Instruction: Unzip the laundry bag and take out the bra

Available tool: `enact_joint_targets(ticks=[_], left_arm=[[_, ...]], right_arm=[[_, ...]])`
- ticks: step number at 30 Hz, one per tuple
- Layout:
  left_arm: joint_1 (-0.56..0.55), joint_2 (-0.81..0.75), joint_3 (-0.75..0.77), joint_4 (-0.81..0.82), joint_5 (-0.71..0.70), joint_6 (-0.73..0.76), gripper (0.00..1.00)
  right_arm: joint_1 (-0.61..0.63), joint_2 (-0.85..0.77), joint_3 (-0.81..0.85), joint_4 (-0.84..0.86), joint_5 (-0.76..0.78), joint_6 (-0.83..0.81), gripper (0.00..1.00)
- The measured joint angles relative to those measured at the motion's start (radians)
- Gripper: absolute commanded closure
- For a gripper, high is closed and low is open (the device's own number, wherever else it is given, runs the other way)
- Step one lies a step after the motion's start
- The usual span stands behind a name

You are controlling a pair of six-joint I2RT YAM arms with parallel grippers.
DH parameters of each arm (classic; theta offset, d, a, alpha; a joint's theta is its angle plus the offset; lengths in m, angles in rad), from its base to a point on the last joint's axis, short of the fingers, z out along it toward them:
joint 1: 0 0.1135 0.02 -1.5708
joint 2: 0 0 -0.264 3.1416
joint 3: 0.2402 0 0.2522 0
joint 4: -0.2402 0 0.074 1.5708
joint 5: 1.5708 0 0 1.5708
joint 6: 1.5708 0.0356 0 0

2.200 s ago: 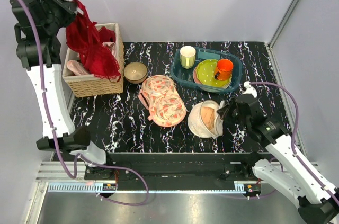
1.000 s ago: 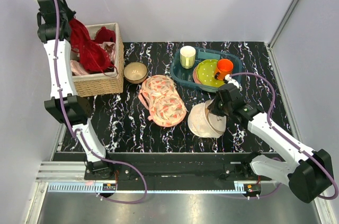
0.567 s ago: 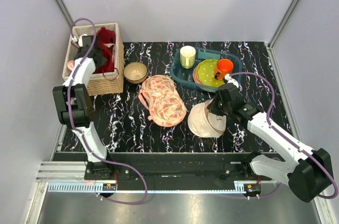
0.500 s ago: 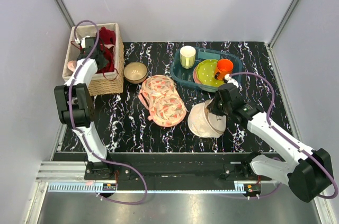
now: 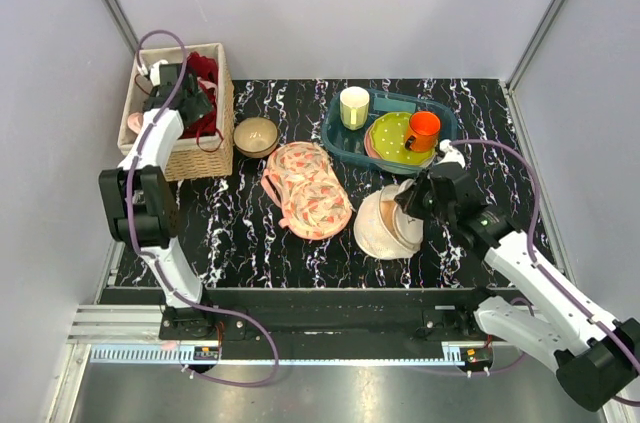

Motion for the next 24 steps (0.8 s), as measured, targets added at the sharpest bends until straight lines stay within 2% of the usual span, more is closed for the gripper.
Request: enact_joint_targets(ticks=[1, 2, 8, 12, 15, 19, 24], left_arm=[[-0.005, -0.035, -0.007, -0.015, -0.005, 0.003, 0.06], [-0.013, -0.073, -0.009, -0.03, -0.011, 0.005, 0.01], [-0.102, -0.305, 0.019, -0.114, -0.067, 0.038, 0.01], [-0.202, -0.425, 0.053, -0.167, -0.102, 0.057, 0.01], [-0.307, -0.523, 0.018, -0.2, -0.108, 0.059, 0.01], [-0.508, -0.645, -0.093, -0.214, 0.012, 0.039, 0.01], [-0.754, -0.648, -0.219, -0.168, 0.222, -0.027, 0.01]], right_arm=[[0.0, -0.012, 0.0, -0.006, 0.0, 0.003, 1.0], [0.0, -0.022, -0.001, -0.012, 0.0, 0.004, 1.0], [0.0, -0.11, -0.003, -0.049, 0.003, 0.006, 1.0], [0.0, -0.145, -0.002, -0.09, 0.008, 0.005, 1.0], [0.0, -0.168, -0.003, -0.118, 0.009, 0.006, 1.0], [0.0, -0.208, -0.003, -0.161, 0.019, 0.008, 1.0], [0.0, -0.255, -0.003, -0.232, 0.044, 0.008, 1.0]])
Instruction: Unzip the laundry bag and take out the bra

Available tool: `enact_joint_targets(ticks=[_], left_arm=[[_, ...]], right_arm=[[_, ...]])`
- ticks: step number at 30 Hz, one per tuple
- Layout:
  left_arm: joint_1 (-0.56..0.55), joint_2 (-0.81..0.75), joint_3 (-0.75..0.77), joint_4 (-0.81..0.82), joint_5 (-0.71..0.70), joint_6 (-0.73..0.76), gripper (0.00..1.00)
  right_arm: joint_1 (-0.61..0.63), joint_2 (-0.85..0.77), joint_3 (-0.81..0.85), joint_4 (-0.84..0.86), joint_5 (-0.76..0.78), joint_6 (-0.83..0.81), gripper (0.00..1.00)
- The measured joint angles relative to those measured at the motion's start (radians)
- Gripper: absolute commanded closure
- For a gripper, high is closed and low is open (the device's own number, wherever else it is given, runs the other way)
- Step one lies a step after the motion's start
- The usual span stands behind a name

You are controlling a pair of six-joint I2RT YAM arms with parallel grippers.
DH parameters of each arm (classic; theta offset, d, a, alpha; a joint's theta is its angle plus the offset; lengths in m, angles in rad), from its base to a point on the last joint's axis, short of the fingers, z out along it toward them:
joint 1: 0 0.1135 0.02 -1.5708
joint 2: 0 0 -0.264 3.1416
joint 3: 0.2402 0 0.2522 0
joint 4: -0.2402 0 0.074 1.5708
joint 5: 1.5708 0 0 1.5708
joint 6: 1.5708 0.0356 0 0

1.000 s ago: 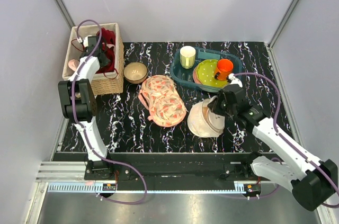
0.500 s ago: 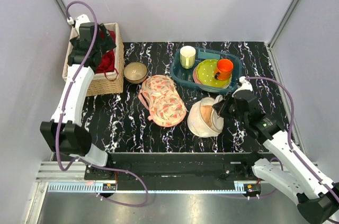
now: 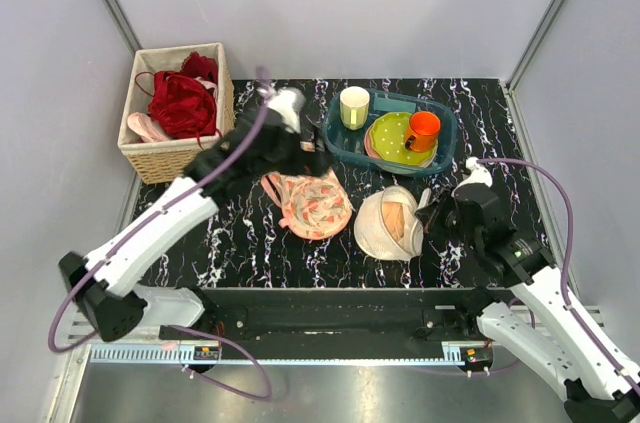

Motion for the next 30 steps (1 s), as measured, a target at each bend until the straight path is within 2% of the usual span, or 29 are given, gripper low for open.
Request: enact_joint_targets(ticks=[4, 9, 15, 19, 26, 30], left_arm=[[-0.189, 0.12, -0.025, 0.098, 0.157, -0.05, 0.09], [-0.299, 0.312, 0.022, 0.207, 0.265, -0.108, 0.19], [-0.305, 0.491, 0.047, 0.323, 0.321, -0.207, 0.34], [-0.301, 0.563, 0.048, 0.38, 0.318, -0.24, 0.37], [-0.301, 0.679, 0.077, 0.389, 0.278, -0.24, 0.4], [-0.308, 0.719, 0.079, 0.348, 0.213, -0.219, 0.37]], right_arm=[[0.0, -0.035, -0.002, -0.05, 0.031, 0.009, 1.0], [0.0, -0.108, -0.013, -0.092, 0.062, 0.037, 1.0], [0.0, -0.124, -0.015, -0.113, 0.068, 0.064, 1.0], [0.0, -0.132, -0.024, -0.121, 0.069, 0.074, 1.0], [0.0, -0.135, -0.025, -0.126, 0.069, 0.077, 1.0], [0.0, -0.135, -0.025, -0.126, 0.07, 0.077, 1.0]])
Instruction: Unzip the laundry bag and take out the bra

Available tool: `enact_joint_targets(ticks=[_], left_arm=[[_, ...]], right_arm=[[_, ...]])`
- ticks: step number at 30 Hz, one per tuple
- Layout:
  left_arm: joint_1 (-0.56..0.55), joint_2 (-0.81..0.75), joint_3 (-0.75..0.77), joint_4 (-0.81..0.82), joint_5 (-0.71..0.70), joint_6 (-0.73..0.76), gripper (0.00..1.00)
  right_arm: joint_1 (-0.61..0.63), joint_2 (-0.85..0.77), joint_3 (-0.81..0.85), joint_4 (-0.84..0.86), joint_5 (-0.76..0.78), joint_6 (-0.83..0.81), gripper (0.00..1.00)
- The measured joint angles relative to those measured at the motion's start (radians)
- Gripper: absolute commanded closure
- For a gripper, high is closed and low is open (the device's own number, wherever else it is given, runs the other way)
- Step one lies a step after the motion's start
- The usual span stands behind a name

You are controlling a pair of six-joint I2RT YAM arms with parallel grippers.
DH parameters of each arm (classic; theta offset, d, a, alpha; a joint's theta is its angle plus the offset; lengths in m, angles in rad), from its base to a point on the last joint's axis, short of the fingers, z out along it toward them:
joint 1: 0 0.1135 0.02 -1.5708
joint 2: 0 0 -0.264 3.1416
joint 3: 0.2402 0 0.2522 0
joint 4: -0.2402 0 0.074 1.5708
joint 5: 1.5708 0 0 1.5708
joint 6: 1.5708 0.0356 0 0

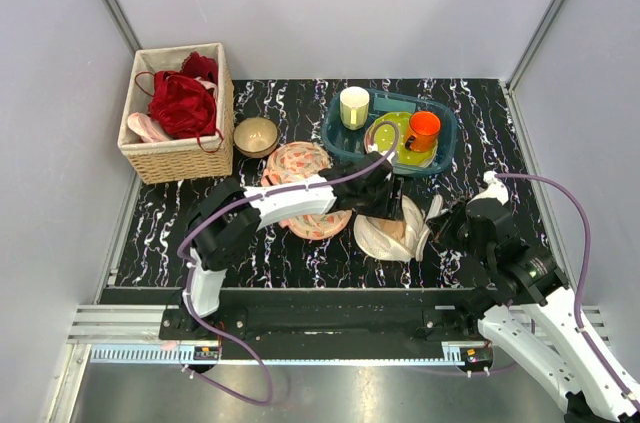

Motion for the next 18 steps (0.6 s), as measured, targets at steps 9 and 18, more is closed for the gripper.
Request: enact_joint_targets(ticks=[9, 18], left_arm=[[-0.018, 0.105, 0.03, -0.042, -0.07, 0.043, 0.3], [-0.04, 0.212, 0.163, -0.079, -0.136, 0.056, 0.97]], right_arm=[[0.0, 0.018, 0.0, 0.0, 0.0, -0.001, 1.0], [0.0, 0.029, 0.0, 0.001, -0.001, -0.001, 1.0]])
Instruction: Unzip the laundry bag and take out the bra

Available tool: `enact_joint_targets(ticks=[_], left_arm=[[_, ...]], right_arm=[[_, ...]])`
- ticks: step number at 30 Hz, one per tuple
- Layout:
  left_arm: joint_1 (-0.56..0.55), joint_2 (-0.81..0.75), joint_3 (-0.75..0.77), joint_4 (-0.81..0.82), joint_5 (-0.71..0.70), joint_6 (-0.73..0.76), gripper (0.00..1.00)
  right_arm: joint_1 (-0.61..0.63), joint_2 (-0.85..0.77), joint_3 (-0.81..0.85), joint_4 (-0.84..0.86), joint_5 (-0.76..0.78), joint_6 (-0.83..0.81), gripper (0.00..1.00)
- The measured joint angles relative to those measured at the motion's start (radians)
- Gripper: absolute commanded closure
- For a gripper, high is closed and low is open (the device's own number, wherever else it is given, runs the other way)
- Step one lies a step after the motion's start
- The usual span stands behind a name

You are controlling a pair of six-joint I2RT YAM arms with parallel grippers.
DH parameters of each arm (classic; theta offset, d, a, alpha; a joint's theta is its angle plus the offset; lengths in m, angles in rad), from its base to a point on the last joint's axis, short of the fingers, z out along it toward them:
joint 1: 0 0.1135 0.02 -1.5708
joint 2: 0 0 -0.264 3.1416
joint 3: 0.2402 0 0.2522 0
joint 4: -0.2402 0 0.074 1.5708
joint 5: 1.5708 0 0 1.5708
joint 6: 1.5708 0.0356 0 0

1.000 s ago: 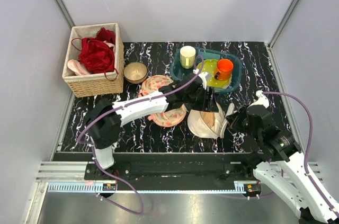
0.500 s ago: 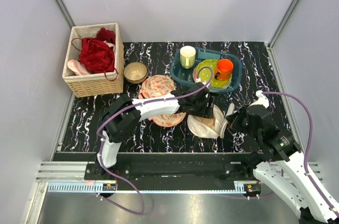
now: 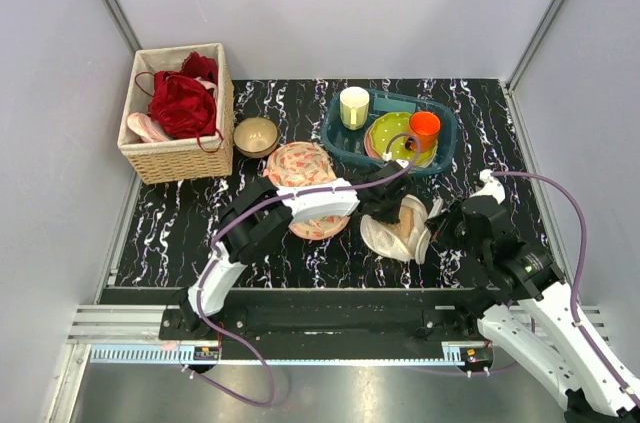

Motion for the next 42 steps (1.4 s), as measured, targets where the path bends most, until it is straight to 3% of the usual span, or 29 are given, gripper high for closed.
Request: enact_joint_targets(ticks=[8, 12, 17, 30, 36, 42], left_arm=[[-0.011, -0.043, 0.01, -0.08, -0.024, 0.024, 1.0], [-0.003, -0.22, -0.051, -0.097, 0.074, 0.056, 1.0], [0.01, -0.362, -0.002, -0.096, 0.189, 0.08, 1.0], [0.114, -0.435, 0.019, -0.082, 0.388, 0.03, 1.0], [0.22, -0.559, 0.012, 0.067, 0.419, -0.11, 1.0], [0.234, -0.624, 0.019, 0.241, 0.42, -0.225, 1.0]], right_arm=[[0.0, 0.004, 0.0, 0.0, 0.0, -0.004, 1.0], [0.0, 0.033, -0.003, 0.002, 0.003, 0.009, 1.0], [0.0, 0.098, -0.026, 0.01, -0.002, 0.047, 1.0], [0.0, 0.053, -0.051, 0.021, -0.003, 0.072, 1.0], [0.0, 0.035, -0.053, 0.023, -0.008, 0.071, 1.0], [0.0, 0.063, -0.053, 0.036, -0.012, 0.063, 1.0]])
